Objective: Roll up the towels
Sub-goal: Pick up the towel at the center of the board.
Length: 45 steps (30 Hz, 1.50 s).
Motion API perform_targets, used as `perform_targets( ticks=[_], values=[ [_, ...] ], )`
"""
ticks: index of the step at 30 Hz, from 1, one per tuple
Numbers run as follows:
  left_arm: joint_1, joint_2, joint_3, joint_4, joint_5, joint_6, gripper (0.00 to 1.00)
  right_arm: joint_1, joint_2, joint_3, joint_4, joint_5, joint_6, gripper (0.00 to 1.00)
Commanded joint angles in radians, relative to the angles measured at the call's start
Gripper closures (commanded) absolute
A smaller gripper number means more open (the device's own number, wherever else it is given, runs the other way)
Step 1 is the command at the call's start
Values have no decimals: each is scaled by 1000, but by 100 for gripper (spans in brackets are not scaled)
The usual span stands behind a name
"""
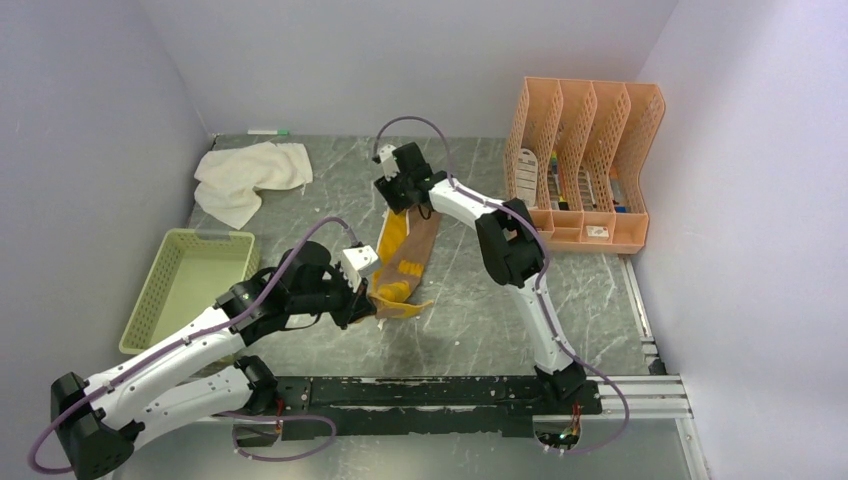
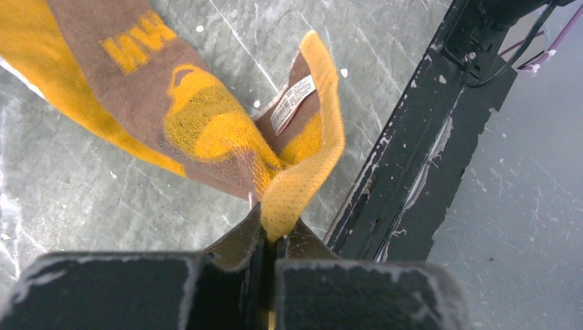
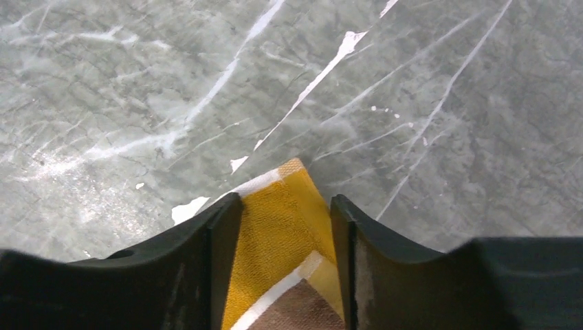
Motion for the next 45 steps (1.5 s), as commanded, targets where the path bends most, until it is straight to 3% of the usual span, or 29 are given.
perform_targets(
  ticks=[1,6,7,13,19,23,30,35,37,38,39,40,45],
  values=[
    [-11,-5,20,32,19,3,93,13,29,-13,-37,60,-29,58],
    [-11,-5,20,32,15,2,93,12,-11,-88,-9,36,-18,96],
    [-13,-5,21,31,14,2,93,7,-13,-94,-10,22,-12,100],
    [-14,-34,46,0,-94,7,93,-64,-113,-158,51,-132,91,100],
    [-13,-89,129,-69,-501,140,93,-162,-408,-267,204,-123,214,100],
    [-14,-155,127,49,-755,303,93,-272,-672,-409,343,-118,344,100],
    [-11,-221,27,361,-829,684,93,-365,-1037,-592,355,-122,424,100],
    [-10,-239,48,355,-741,724,93,-364,-1260,-679,308,-148,456,100],
    [-10,-289,63,338,-691,702,77,-363,-1324,-692,278,-156,461,100],
    [-10,-314,63,330,-672,687,51,-363,-1346,-697,262,-163,463,100],
    [-9,-340,62,318,-662,671,6,-363,-1363,-698,242,-172,466,100],
    [-10,-364,61,298,-663,642,0,-362,-1370,-699,220,-190,469,100],
    [-10,-425,51,227,-772,423,0,-363,-1366,-732,167,-231,467,100]
  ],
)
